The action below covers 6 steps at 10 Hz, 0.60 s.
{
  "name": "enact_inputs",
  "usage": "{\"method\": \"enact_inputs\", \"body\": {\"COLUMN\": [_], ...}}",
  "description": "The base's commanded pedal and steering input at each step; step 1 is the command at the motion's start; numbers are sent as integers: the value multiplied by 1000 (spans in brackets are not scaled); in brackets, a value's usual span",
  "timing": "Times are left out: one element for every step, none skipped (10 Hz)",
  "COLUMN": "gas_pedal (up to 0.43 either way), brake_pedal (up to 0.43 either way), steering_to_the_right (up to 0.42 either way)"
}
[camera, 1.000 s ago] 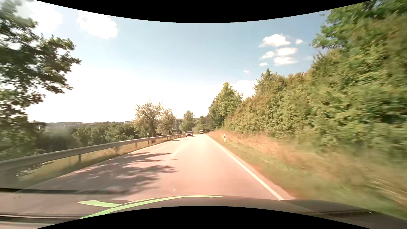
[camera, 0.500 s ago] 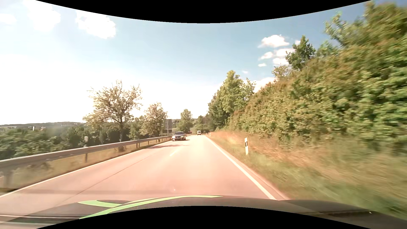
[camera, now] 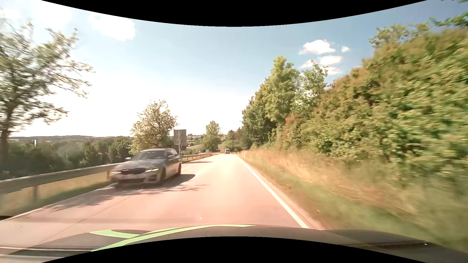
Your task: Follow the waypoints while adhering to traffic rules and regulations
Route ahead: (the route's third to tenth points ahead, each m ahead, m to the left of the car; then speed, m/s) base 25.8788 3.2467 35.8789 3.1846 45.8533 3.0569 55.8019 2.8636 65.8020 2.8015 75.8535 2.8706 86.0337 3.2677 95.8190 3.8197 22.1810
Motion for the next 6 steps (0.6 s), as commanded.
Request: {"method": "enact_inputs", "body": {"gas_pedal": [0,0,0,0,0,0], "brake_pedal": [0,0,0,0,0,0], "steering_to_the_right": [-3,-3,-3,-3,-2,-2]}}
